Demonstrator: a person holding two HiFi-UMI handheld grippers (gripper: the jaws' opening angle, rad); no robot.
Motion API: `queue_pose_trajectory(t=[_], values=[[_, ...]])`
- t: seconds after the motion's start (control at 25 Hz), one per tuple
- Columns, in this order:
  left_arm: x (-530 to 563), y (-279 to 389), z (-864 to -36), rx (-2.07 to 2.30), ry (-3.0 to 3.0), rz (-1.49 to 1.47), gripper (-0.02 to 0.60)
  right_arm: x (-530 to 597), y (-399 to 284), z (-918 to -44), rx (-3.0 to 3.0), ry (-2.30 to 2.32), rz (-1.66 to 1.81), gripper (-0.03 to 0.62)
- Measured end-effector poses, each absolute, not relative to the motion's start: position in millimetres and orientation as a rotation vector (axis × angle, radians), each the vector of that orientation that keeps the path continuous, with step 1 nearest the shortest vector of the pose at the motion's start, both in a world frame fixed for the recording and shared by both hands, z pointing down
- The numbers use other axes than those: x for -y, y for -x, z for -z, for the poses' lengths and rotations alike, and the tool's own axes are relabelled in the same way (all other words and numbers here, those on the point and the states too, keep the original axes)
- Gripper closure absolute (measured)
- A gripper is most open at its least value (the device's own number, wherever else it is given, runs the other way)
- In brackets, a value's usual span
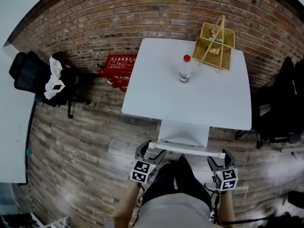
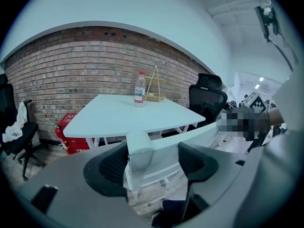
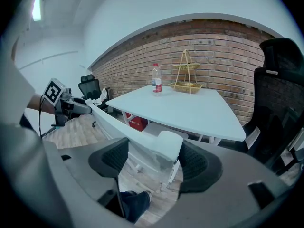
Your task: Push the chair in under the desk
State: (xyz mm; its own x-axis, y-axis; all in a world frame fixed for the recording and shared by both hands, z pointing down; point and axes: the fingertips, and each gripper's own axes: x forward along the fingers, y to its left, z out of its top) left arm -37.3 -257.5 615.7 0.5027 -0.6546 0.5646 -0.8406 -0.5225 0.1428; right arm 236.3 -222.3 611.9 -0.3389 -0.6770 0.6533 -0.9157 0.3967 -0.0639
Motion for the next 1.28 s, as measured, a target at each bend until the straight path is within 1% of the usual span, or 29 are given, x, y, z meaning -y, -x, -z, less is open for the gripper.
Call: queue_pose_trajectory(t=[1.28], values=[[310, 26, -613, 1.276, -2.316, -0.627, 0.247, 283, -249, -608, 2.137, -1.314, -0.574, 0.263]])
